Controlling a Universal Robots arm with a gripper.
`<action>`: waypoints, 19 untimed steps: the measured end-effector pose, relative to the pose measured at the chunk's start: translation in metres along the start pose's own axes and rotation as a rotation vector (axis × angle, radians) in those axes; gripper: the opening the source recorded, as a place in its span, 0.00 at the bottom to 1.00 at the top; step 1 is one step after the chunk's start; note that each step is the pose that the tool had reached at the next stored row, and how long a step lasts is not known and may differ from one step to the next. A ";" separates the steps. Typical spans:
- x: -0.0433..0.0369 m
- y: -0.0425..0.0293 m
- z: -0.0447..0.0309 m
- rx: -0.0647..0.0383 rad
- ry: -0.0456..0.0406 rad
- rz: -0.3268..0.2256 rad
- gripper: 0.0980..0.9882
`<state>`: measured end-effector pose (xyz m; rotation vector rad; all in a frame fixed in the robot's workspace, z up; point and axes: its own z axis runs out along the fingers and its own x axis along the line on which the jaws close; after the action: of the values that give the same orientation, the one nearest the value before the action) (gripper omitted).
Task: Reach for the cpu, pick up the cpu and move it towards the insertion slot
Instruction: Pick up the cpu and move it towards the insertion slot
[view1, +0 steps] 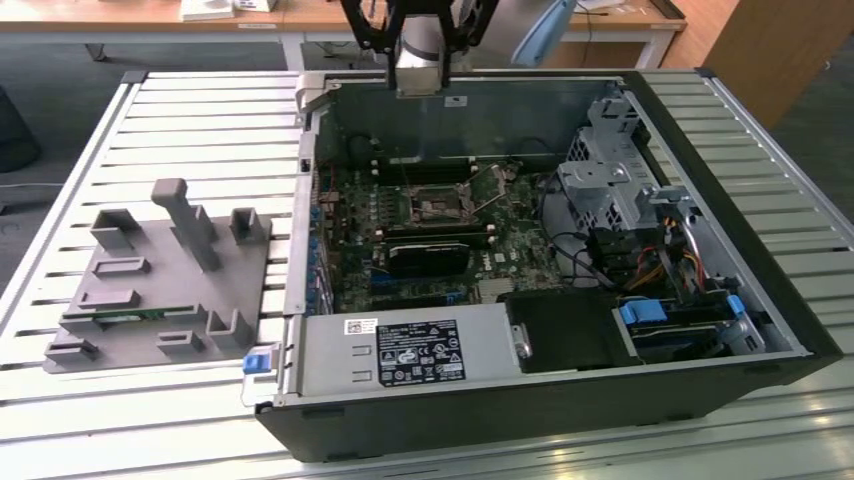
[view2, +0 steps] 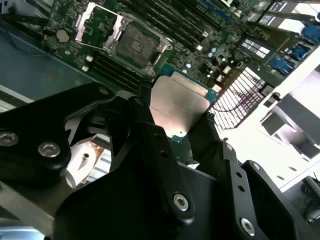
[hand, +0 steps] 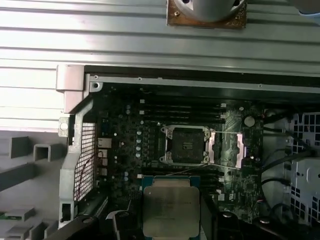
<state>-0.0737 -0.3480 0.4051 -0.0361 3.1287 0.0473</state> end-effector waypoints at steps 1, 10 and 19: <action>-0.0045 0.0000 0.0005 0.000 0.0000 0.000 0.50; -0.0426 0.0002 0.0052 0.000 -0.0001 0.000 0.50; -0.0497 0.0000 0.0064 0.000 -0.0001 0.000 0.50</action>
<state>-0.0240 -0.3466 0.3993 -0.0362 3.1286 0.0473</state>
